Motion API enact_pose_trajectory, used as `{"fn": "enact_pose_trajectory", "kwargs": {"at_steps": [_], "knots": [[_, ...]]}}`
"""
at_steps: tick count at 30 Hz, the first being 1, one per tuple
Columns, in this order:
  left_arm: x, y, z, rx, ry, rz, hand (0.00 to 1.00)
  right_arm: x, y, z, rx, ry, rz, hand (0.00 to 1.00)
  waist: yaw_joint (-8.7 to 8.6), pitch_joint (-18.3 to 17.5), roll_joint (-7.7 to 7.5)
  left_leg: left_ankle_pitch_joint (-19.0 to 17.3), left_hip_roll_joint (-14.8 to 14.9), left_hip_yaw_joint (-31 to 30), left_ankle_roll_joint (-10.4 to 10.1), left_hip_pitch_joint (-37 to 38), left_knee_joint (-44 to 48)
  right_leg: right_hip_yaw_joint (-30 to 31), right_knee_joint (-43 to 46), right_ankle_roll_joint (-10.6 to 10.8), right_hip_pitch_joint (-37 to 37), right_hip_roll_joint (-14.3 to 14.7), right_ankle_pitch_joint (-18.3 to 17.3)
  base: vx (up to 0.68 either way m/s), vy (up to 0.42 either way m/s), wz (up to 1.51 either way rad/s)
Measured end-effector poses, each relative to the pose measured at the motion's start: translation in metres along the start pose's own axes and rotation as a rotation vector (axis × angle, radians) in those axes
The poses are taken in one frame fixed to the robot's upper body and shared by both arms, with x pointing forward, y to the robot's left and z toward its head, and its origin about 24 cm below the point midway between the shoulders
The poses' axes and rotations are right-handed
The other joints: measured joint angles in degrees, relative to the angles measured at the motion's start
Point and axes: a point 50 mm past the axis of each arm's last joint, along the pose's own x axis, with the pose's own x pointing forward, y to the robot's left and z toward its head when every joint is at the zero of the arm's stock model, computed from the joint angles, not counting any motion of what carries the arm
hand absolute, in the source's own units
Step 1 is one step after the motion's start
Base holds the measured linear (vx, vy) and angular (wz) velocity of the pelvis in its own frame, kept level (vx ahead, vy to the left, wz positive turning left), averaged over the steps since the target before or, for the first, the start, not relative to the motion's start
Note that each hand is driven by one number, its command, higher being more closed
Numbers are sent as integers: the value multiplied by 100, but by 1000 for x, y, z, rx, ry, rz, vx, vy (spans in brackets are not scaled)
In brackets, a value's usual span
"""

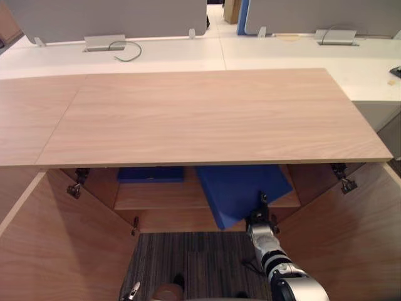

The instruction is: Walk over to the cabinet, pick up the folder, carry it to the office cabinet, place the folder inside the office cabinet, then close the office cabinet door

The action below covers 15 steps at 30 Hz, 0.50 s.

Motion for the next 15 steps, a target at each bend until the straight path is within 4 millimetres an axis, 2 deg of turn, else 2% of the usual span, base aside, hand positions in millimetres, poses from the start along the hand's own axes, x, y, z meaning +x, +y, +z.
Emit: {"fn": "enact_pose_trajectory", "kwargs": {"at_steps": [2, 3, 5, 6, 7, 8, 10, 15], "knots": [[0, -6, -1, 4, -1, -20, 0, 6, 38, 7, 58, -50, 118, 100, 5, 335, 191, -169, 56, 30, 42, -384, 550, 111, 434, 2, -341, -67, -94, -135, 114, -13], [0, -9, -1, 6, -3, -26, 0, 7, 47, 10, 78, -66, 145, 100, 7, 438, 233, -186, 63, 32, 48, -442, 636, 125, 603, 11, -433, -114, -150, -152, 127, -1], [0, -18, 5, 15, -34, -60, 0, 4, 81, 18, 148, -117, 265, 100, 23, 837, 340, -306, 31, 48, 107, -790, 1065, 154, 1559, 15, -962, -439, -527, -154, 112, 7], [0, -20, 8, 19, -47, -71, 0, 2, 93, 18, 164, -124, 304, 100, 23, 944, 347, -362, 26, 57, 107, -938, 1236, 185, 1847, 5, -1158, -521, -644, -192, 92, -2], [0, -25, 15, 30, -76, -92, 0, -3, 115, 20, 197, -141, 379, 100, 32, 1032, 333, -477, 15, 92, 129, -1382, 1608, 292, 2423, -10, -1702, -680, -856, -172, 46, -3], [0, -28, 18, 38, -90, -104, 0, -6, 125, 22, 213, -151, 413, 100, 40, 1063, 343, -551, -2, 109, 100, -1614, 1760, 320, 2665, 6, -1946, -766, -962, -192, 16, 1], [-1, -40, 28, 53, -142, -144, 0, -17, 164, 28, 264, -174, 533, 100, 46, 1339, 354, -632, -80, 187, 108, -2077, 2164, 472, 3364, -7, -2565, -1042, -1205, -159, -33, 4], [-2, -44, 38, 68, -197, -130, 0, -36, 207, 48, 346, -253, 655, 100, 83, 1468, 348, -762, -133, 190, 120, -2828, 2713, 619, 4146, -74, -3409, -1290, -1500, -66, -71, 7]]}}
